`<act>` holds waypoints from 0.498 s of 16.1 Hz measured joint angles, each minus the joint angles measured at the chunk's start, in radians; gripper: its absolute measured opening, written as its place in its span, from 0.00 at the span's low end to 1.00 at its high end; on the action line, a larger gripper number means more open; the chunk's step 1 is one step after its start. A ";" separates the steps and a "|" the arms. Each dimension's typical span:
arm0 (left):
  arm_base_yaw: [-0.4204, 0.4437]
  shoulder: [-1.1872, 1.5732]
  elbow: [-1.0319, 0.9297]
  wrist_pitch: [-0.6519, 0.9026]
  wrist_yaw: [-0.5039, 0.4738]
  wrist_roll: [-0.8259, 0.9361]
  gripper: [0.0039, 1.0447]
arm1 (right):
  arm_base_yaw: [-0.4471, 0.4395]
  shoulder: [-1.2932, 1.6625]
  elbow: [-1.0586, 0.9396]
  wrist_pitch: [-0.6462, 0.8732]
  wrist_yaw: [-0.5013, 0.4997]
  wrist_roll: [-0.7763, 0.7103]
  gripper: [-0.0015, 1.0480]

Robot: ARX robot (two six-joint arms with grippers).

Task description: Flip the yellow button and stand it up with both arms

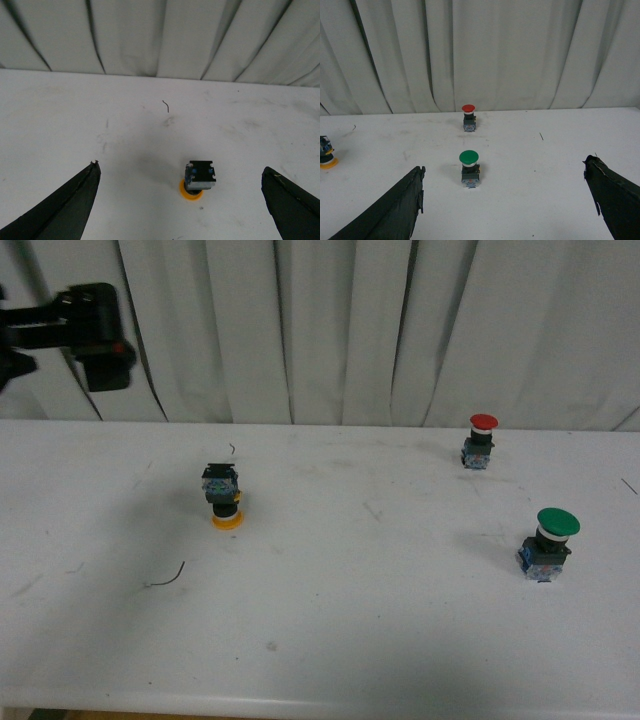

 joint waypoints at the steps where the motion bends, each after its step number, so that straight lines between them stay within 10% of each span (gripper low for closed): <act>1: -0.024 0.087 0.099 -0.051 0.007 0.016 0.94 | 0.000 0.000 0.000 0.000 0.000 0.000 0.94; 8: -0.087 0.438 0.498 -0.329 0.019 0.132 0.94 | 0.000 0.000 0.000 0.000 0.000 0.000 0.94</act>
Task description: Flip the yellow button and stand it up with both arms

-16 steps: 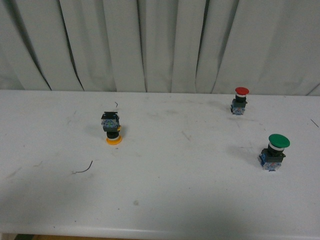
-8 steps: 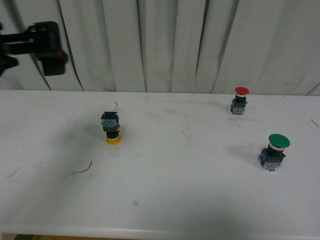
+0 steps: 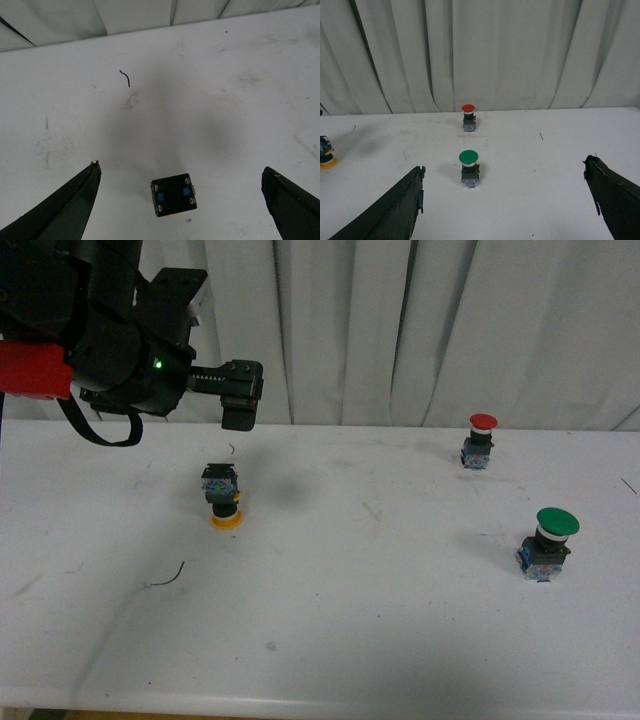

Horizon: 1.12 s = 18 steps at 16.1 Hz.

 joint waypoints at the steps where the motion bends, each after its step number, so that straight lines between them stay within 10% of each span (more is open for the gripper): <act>1: 0.001 0.027 0.027 -0.026 -0.003 0.007 0.94 | 0.000 0.000 0.000 0.000 0.000 0.000 0.94; 12: 0.018 0.211 0.119 -0.097 -0.006 -0.052 0.94 | 0.000 0.000 0.000 0.000 0.000 0.000 0.94; 15: 0.017 0.213 0.122 -0.109 0.014 -0.062 0.35 | 0.000 0.000 0.000 0.000 0.000 0.000 0.94; 18: 0.017 0.212 0.122 -0.106 0.019 -0.062 0.34 | 0.000 0.000 0.000 0.000 0.000 0.000 0.94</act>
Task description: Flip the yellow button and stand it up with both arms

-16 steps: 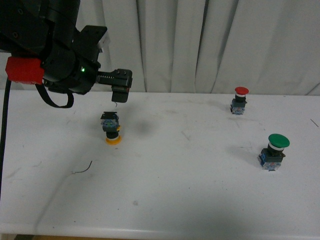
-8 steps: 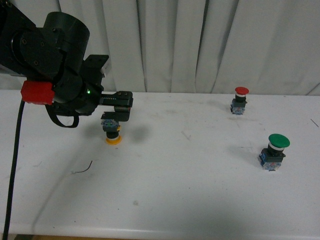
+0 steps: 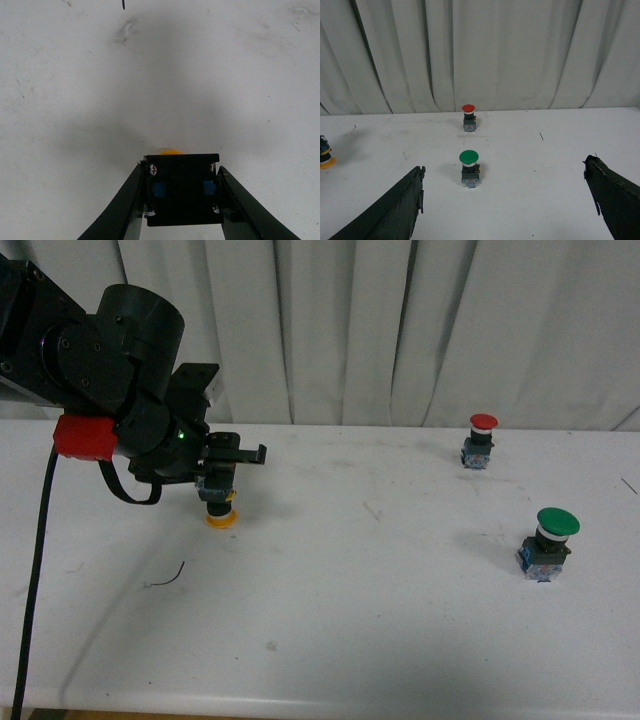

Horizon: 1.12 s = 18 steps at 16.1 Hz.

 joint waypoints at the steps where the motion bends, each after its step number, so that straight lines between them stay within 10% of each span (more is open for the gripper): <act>1: 0.000 0.000 0.000 0.002 0.002 0.000 0.34 | 0.000 0.000 0.000 0.000 0.000 0.000 0.94; 9: -0.011 -0.092 -0.077 0.038 0.024 0.000 0.34 | 0.000 0.000 0.000 0.000 0.000 0.000 0.94; 18: -0.115 -0.736 -0.645 0.251 0.090 -0.039 0.34 | 0.000 0.000 0.000 0.000 0.000 0.000 0.94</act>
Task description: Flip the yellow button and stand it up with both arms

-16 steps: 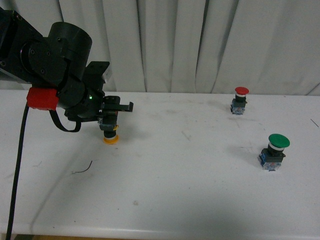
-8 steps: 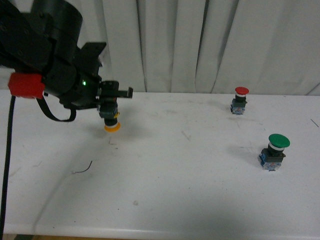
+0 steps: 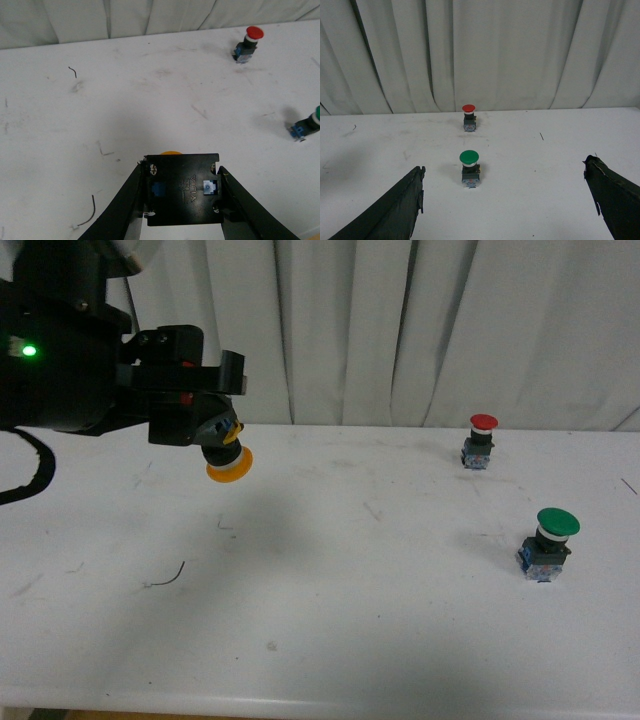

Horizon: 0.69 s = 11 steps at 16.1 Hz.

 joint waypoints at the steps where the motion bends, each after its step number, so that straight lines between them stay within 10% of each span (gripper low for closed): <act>1: 0.011 -0.043 -0.043 0.030 0.040 -0.042 0.34 | 0.000 0.000 0.000 0.000 0.000 0.000 0.94; 6: 0.031 -0.150 -0.261 0.427 0.364 -0.389 0.34 | 0.000 0.000 0.000 0.000 0.000 0.000 0.94; 11: 0.015 -0.046 -0.352 0.899 0.409 -0.694 0.34 | 0.000 0.000 0.000 0.000 0.000 0.000 0.94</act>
